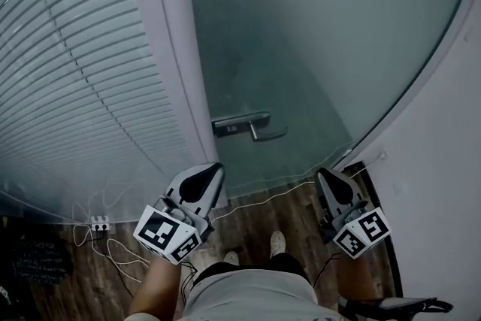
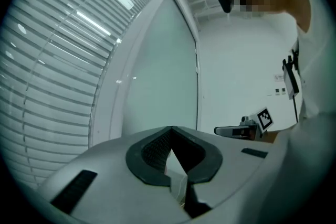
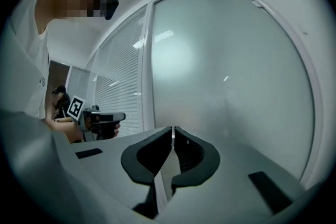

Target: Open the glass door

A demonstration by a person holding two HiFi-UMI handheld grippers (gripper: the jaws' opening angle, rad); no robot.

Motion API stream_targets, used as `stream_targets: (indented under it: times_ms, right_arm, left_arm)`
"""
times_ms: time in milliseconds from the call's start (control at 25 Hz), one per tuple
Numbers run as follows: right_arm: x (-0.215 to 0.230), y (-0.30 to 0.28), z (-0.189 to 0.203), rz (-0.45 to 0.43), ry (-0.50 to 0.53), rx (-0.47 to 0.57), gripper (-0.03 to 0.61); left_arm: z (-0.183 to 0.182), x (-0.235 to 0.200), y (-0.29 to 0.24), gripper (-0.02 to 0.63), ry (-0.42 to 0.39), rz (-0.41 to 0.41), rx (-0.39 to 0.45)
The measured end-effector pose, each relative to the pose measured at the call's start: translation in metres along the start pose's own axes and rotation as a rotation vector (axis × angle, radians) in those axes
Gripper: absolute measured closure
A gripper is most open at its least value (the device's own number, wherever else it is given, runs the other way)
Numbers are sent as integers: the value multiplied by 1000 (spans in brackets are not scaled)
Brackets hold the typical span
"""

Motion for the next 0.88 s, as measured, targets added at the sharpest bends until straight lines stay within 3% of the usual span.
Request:
stream_targets:
  times_ms: [160,360,680,880]
  right_arm:
    - [39,-36,20,-125,-10,-54,572]
    - [74,-82,31,-294,9,-174,492]
    - [86,-129,96,-522,166,-450,446]
    - [84,-141,123,-559,301,-536,446]
  left_arm:
    - [15,-8,-21,614,-21,-89,4]
    - [10,-12,-48,614,-22,-199,25]
    - [19,-13,-49,614,-27,-335,0]
    - [22,-17,-42,614,-24,-369,-5]
Point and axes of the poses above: the fingertips, and each gripper's own axes: y backward along the fingers, x to its right, z out of its underside, the point moved 1 cm from there along y, backward along the fingers, and after that the axes turned 7 degrees about x, right-handed, at the moved point
